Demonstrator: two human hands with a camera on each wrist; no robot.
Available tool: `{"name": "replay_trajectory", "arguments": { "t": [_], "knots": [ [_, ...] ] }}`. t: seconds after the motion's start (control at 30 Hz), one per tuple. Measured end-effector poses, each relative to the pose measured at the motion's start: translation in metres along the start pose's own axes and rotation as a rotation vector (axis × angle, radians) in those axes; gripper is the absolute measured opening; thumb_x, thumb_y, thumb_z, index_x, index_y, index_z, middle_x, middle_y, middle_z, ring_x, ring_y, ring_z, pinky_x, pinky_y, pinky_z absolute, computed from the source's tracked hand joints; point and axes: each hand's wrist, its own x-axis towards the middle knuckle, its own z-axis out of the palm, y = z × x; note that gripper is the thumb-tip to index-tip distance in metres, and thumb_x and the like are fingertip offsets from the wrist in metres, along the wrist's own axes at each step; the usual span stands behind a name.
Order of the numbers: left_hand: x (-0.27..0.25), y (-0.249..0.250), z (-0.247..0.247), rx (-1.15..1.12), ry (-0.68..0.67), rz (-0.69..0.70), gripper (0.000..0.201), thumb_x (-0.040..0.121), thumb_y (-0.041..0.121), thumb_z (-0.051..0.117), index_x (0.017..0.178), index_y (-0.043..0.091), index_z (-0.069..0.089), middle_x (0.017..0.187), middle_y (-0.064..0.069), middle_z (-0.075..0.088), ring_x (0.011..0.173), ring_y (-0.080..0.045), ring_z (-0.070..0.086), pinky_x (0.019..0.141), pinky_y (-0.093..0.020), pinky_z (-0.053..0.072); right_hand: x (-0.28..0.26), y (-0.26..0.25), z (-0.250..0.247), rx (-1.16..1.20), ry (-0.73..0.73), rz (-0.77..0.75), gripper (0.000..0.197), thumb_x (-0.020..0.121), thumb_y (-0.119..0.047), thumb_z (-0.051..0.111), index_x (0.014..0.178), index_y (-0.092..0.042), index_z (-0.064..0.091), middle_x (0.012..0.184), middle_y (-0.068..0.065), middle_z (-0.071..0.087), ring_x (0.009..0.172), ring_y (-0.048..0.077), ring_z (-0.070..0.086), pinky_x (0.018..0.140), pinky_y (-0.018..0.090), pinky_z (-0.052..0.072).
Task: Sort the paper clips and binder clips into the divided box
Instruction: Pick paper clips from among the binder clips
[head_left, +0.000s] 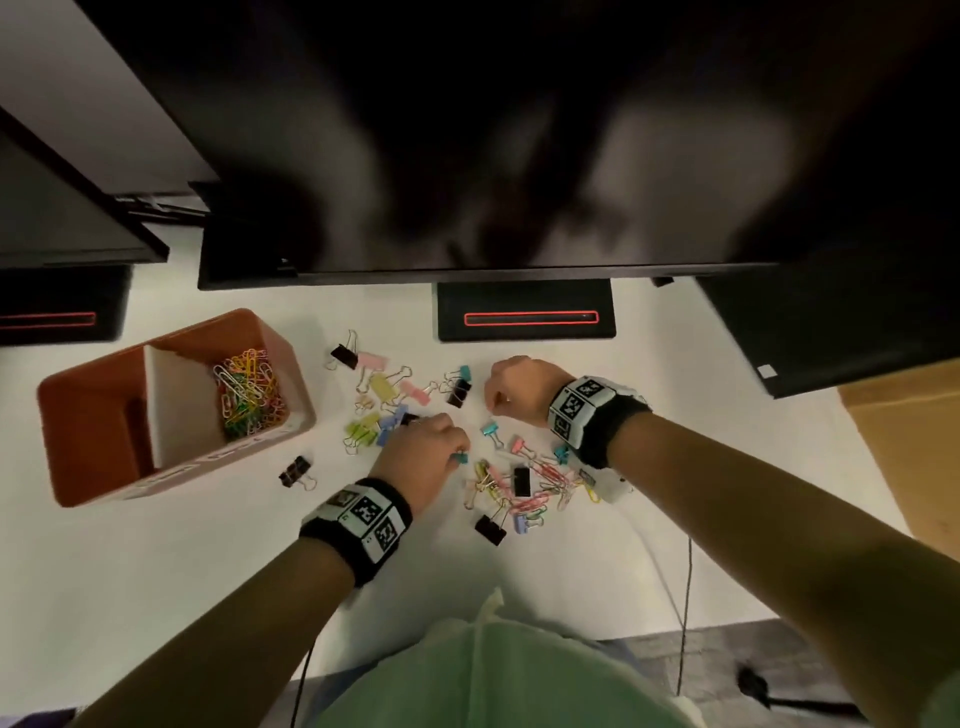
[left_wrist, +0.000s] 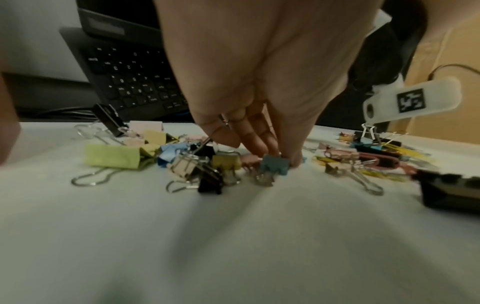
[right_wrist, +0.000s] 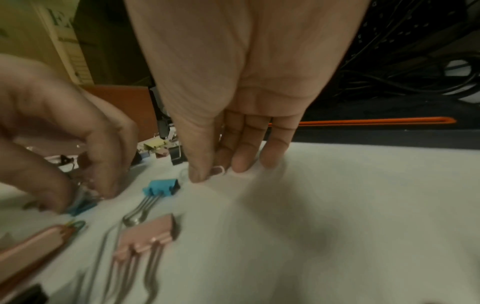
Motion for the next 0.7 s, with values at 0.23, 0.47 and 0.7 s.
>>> {"name": "replay_trajectory", "arguments": {
  "t": [0.23,0.47,0.7],
  "knots": [
    [-0.006,0.005,0.0,-0.14,0.246,0.042,0.032,0.082,0.009,0.062,0.114,0.017,0.061,0.11,-0.002,0.055,0.099,-0.018,0.055,0.086,-0.033,0.05,-0.043,0.029,-0.012,0.198,0.17,-0.01,0.028,0.09,-0.01,0.055,0.117,-0.016,0.058,0.093,-0.002,0.051,0.083,0.016,0.049,0.082,0.027,0.045],
    [0.001,0.027,0.013,0.109,-0.064,0.183,0.033,0.083,0.01,0.06,0.114,0.021,0.061,0.113,-0.001,0.056,0.102,-0.023,0.054,0.091,-0.038,0.041,-0.1,0.019,0.007,0.106,-0.045,-0.089,0.037,0.088,-0.025,0.059,0.124,-0.027,0.05,0.1,-0.004,0.066,0.084,0.017,0.059,0.078,0.03,0.048],
    [0.007,0.031,0.017,0.024,0.013,0.088,0.016,0.086,0.022,0.06,0.1,0.018,0.065,0.101,0.001,0.061,0.094,-0.018,0.055,0.087,-0.035,0.042,-0.104,0.009,0.061,0.054,-0.045,0.045,0.054,0.085,-0.015,0.062,0.132,-0.012,0.035,0.101,0.015,0.066,0.087,0.031,0.064,0.065,0.034,0.048]
  ]
}}
